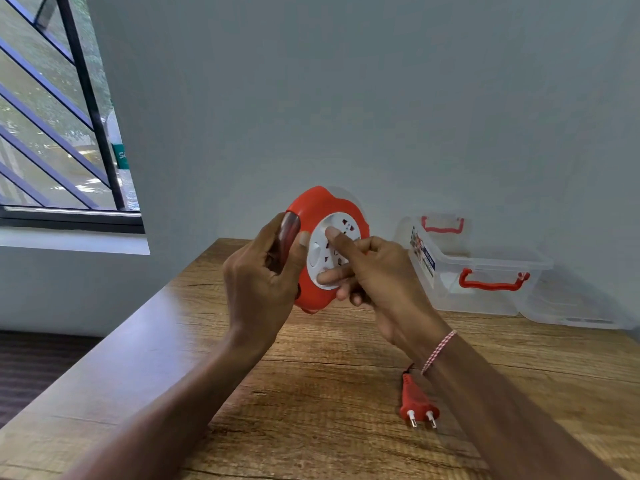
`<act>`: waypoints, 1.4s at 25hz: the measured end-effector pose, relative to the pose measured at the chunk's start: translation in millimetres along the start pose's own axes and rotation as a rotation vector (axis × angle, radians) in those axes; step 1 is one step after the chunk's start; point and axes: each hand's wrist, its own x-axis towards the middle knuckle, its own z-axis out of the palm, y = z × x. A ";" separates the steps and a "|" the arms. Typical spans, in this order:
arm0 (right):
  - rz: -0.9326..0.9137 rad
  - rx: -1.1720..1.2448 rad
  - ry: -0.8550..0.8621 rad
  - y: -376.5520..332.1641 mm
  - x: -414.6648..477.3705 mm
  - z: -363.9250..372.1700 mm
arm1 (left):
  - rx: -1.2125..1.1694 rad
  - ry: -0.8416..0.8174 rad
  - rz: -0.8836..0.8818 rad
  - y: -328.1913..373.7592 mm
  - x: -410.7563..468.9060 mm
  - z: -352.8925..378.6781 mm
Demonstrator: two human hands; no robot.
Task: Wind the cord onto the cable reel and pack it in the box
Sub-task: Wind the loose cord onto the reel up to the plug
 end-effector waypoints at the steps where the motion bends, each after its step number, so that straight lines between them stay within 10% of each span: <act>1: -0.159 -0.215 0.037 1.2 2.4 -2.3 | -0.022 0.020 -0.039 -1.5 1.8 -1.4; 6: -0.951 -1.170 0.084 11.0 13.2 -20.6 | -0.089 0.055 -0.170 -3.5 10.1 -7.6; 15: -1.145 -1.199 0.199 19.3 15.3 -19.8 | -0.142 -0.035 -0.108 2.7 2.7 -4.6; 26: -0.540 -0.703 0.154 10.0 3.8 -4.1 | -0.080 -0.040 -0.016 3.4 0.3 -3.0; 32: 0.088 0.215 0.036 -0.9 -3.3 5.6 | 0.008 -0.010 0.050 3.1 -2.0 -0.6; 35: 0.098 0.206 -0.053 -3.6 -4.1 1.1 | -0.012 0.013 0.007 1.9 0.4 -1.6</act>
